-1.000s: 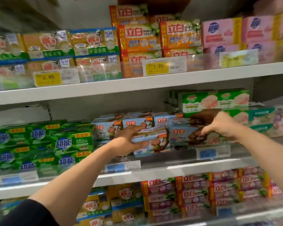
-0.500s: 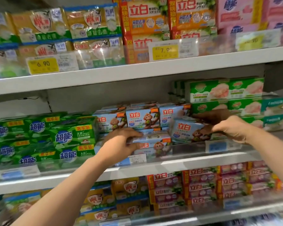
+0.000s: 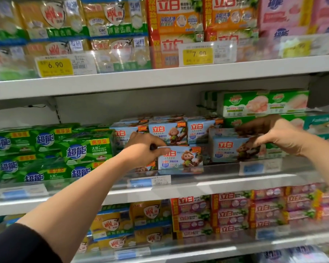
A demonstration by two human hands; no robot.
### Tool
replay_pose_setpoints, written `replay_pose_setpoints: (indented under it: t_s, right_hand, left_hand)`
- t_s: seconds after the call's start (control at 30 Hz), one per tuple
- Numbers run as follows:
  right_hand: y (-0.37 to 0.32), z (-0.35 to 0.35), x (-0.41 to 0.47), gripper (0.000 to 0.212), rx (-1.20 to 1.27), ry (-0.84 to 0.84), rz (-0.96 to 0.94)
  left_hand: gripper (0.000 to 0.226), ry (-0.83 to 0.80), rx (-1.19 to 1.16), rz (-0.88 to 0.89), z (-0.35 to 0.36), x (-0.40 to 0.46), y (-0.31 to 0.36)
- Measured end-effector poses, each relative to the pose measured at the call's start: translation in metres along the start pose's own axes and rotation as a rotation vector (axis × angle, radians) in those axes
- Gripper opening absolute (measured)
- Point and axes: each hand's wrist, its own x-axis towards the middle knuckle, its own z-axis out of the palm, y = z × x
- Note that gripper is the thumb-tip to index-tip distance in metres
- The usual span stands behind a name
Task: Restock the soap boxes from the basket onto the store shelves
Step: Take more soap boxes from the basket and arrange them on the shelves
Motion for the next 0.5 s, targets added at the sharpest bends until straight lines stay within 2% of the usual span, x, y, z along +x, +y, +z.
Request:
replay_pose_setpoints:
  t_s: [0.13,0.23,0.3,0.37,0.43,0.5]
  right_hand:
    - [0.0,0.008,0.0,0.05,-0.063,-0.077,0.035]
    - [0.002,0.02,0.001,0.051,-0.032,-0.091,0.018]
    - [0.003,0.025,0.0,0.052,-0.002,-0.078,0.007]
    - [0.005,0.026,0.0,0.054,0.016,-0.074,0.009]
    - [0.01,0.026,0.001,0.053,0.019,-0.067,0.011]
    - [0.012,0.027,0.002,0.052,0.034,-0.054,0.025]
  left_hand:
    - [0.02,-0.033,-0.033,-0.077,-0.001,0.011,0.001]
    - [0.024,0.087,-0.023,-0.157,0.013,0.018,0.006]
    - [0.023,0.172,0.082,-0.147,0.021,0.019,0.008]
    - [0.025,0.19,0.035,-0.066,0.021,0.014,0.009]
    - [0.035,0.084,-0.102,0.064,0.016,0.006,0.008]
    - [0.055,-0.076,-0.047,0.179,0.013,-0.001,0.006]
